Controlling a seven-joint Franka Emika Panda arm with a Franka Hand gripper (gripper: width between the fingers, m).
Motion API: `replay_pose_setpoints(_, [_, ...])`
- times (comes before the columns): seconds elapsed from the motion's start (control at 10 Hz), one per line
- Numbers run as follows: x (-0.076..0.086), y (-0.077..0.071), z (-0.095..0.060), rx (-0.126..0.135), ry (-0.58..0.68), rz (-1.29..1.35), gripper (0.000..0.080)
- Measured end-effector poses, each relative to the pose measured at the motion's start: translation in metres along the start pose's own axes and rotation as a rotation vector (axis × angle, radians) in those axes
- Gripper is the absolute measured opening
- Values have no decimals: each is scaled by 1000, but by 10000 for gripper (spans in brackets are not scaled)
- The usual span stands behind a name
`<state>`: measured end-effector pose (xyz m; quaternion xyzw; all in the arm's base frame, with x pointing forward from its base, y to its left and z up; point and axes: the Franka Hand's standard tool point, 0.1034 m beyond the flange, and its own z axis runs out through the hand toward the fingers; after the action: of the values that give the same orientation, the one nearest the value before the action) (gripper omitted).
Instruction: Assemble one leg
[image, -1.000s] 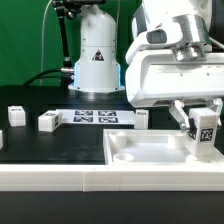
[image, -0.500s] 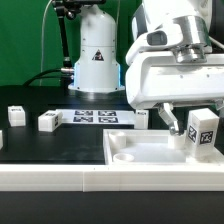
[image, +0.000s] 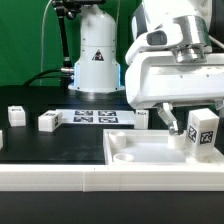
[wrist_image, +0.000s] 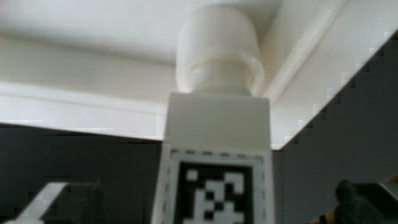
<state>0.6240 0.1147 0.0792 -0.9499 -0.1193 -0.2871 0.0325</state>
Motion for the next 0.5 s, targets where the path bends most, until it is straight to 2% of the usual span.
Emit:
replay_pose_setpoints(0.3, [13, 1, -11, 21, -61, -1, 649])
replay_pose_setpoints(0.4, [16, 2, -10, 20, -60, 2, 649])
replay_pose_setpoints(0.5, [11, 0, -7, 35, -111, 7, 649])
